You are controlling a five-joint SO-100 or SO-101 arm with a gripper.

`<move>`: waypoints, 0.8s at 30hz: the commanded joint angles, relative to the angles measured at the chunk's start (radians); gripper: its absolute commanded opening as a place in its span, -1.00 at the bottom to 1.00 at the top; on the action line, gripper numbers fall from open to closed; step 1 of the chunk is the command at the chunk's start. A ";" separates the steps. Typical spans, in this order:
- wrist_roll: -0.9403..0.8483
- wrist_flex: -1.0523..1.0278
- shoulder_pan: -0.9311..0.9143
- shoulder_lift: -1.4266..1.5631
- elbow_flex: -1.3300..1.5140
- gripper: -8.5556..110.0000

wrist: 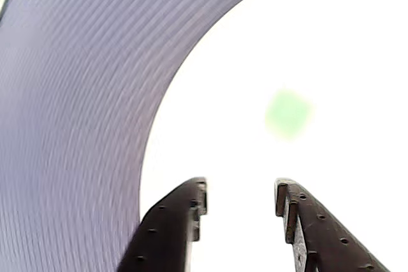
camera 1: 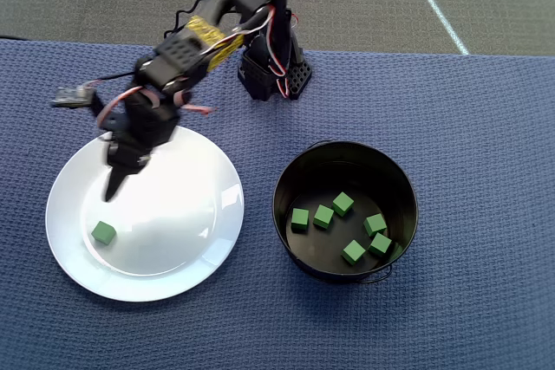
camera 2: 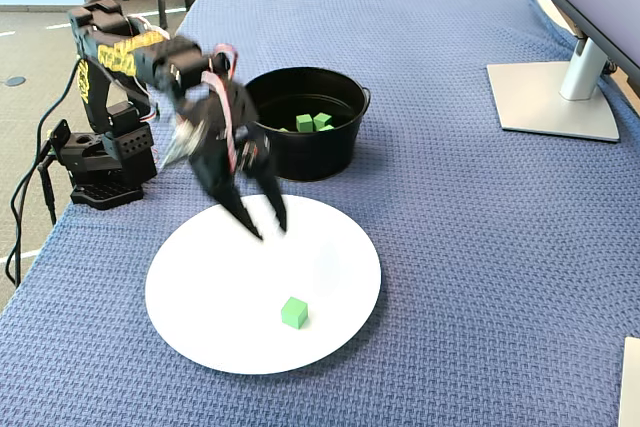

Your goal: Pick up the green cubes from the white plate and place them in the black recipient

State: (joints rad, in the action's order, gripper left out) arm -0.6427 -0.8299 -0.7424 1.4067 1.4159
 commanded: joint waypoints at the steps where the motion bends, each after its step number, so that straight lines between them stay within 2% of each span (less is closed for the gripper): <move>1: 0.181 -0.164 -0.081 -0.138 -0.273 -0.77; 3: 0.207 -0.235 -0.086 -0.199 -0.364 -0.66; 6: 0.244 -0.296 -0.074 -0.273 -0.479 -0.63; 10: 0.232 -0.365 -0.034 -0.368 -0.574 -0.45; 18: 0.339 -0.288 0.017 -0.508 -0.584 -0.49; 24: 0.328 -0.281 0.044 -0.528 -0.574 -0.49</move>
State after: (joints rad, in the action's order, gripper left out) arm -0.3175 -1.1413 -0.7240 0.8606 0.8897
